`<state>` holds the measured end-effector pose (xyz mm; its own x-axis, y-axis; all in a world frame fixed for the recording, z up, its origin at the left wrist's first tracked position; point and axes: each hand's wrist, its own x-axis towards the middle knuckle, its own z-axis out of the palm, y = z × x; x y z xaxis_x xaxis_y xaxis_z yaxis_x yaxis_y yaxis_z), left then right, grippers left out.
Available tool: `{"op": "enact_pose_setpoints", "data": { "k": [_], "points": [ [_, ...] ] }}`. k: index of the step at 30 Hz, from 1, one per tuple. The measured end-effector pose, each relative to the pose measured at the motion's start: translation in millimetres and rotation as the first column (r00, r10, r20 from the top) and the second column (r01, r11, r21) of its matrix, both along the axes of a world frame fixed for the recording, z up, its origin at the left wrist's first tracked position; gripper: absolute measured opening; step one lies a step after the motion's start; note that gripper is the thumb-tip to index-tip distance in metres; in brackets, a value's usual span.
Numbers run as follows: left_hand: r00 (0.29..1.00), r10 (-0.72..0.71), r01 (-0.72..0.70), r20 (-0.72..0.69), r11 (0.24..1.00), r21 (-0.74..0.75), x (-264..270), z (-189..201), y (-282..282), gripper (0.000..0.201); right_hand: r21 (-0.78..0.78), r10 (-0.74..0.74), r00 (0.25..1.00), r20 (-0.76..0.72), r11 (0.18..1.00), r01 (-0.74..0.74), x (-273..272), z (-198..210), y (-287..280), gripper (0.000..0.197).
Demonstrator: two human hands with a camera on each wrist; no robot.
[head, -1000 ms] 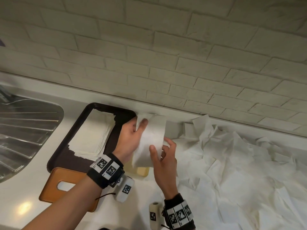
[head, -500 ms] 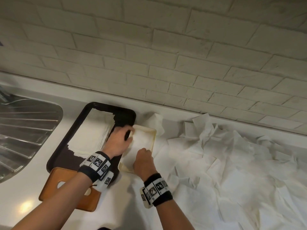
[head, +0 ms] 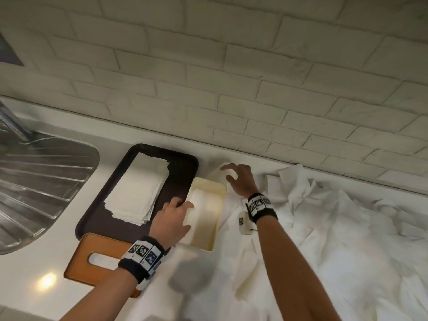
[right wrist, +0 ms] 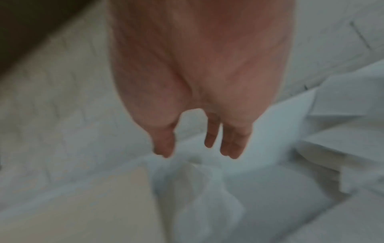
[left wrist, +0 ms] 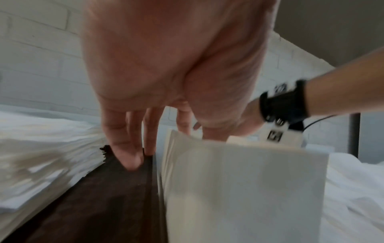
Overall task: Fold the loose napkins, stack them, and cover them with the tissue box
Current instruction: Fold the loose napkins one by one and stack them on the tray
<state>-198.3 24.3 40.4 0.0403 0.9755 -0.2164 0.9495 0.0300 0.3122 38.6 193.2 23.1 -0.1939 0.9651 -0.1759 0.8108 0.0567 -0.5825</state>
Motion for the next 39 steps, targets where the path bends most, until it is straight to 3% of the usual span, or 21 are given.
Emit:
{"op": "enact_pose_setpoints", "data": {
  "k": [3,5,6,9,13,16,17,19,21,22,23,26,27,30,33,36,39],
  "points": [
    [0.996,0.023,-0.036,0.086,0.987,0.155,-2.1,10.5,-6.0,0.051,-0.147,0.177,0.978,0.110,0.976,-0.160,10.9,-52.8,42.5,0.047],
    [0.985,0.027,-0.070,0.171,0.966,0.250,-0.2,19.9,-10.5,0.042,-0.158,0.172,0.977,0.123,0.976,-0.152,4.8,-38.3,37.1,0.065],
    [0.976,0.028,-0.091,0.214,0.953,0.288,0.5,22.9,-12.1,0.038,-0.142,0.126,0.988,0.089,0.983,-0.112,1.1,-24.2,30.1,0.067],
    [0.929,0.026,-0.159,0.369,0.928,0.336,3.3,30.2,-14.8,0.027,0.033,-0.072,0.995,-0.065,0.997,0.074,0.8,4.9,12.1,0.038],
    [0.810,0.005,-0.226,0.586,0.925,0.304,17.9,49.9,-11.8,0.010,0.268,-0.147,0.955,-0.259,0.939,0.217,15.7,50.9,-22.5,0.011],
    [0.718,0.053,-0.257,0.694,0.947,0.193,36.0,65.0,-5.8,0.034,0.265,-0.126,0.845,-0.520,0.917,0.300,21.2,101.6,-75.3,0.020],
    [0.648,0.073,-0.261,0.759,0.956,0.131,43.8,71.7,-4.4,0.046,0.257,-0.090,0.783,-0.616,0.917,0.307,22.5,116.8,-97.0,0.023],
    [0.439,0.147,-0.254,0.886,0.966,-0.035,57.7,84.7,-1.7,0.063,0.221,-0.065,0.688,-0.723,0.922,0.319,24.7,136.1,-139.6,0.030],
    [0.226,0.215,-0.214,0.950,0.962,-0.167,70.4,102.7,-0.5,0.065,0.156,-0.094,0.662,-0.743,0.938,0.308,26.2,135.9,-174.1,0.036],
    [0.161,0.221,-0.202,0.962,0.961,-0.187,74.5,108.6,1.0,0.059,0.126,-0.114,0.668,-0.736,0.946,0.299,27.0,131.7,-188.0,0.037],
    [0.142,0.213,-0.206,0.967,0.962,-0.181,76.8,112.0,2.0,0.053,0.113,-0.123,0.685,-0.718,0.951,0.289,28.9,124.9,-199.4,0.039],
    [0.250,0.106,-0.269,0.963,0.962,-0.036,77.4,103.0,0.8,0.023,0.084,-0.159,0.710,-0.687,0.952,0.294,31.9,110.1,-224.5,0.048],
    [0.261,0.072,-0.269,0.963,0.963,0.001,77.5,100.7,-0.9,0.020,0.039,-0.193,0.673,-0.714,0.949,0.313,30.5,108.8,-229.4,0.052],
    [0.262,0.024,-0.253,0.965,0.967,0.044,78.2,97.3,-9.3,0.019,-0.121,-0.328,0.453,-0.829,0.896,0.427,20.8,110.2,-236.6,0.054],
    [0.287,0.043,-0.228,0.957,0.973,0.025,76.0,98.4,-16.6,0.031,-0.122,-0.356,0.356,-0.864,0.834,0.538,13.9,110.6,-233.2,0.043],
    [0.299,0.034,-0.198,0.954,0.980,0.027,73.8,101.1,-24.3,0.038,-0.062,-0.292,0.361,-0.886,0.845,0.530,12.1,113.2,-230.1,0.039],
    [0.295,-0.002,-0.206,0.956,0.976,0.065,74.3,102.3,-25.4,0.026,-0.028,-0.249,0.392,-0.886,0.871,0.490,6.9,117.6,-229.8,0.035]
  ]
}}
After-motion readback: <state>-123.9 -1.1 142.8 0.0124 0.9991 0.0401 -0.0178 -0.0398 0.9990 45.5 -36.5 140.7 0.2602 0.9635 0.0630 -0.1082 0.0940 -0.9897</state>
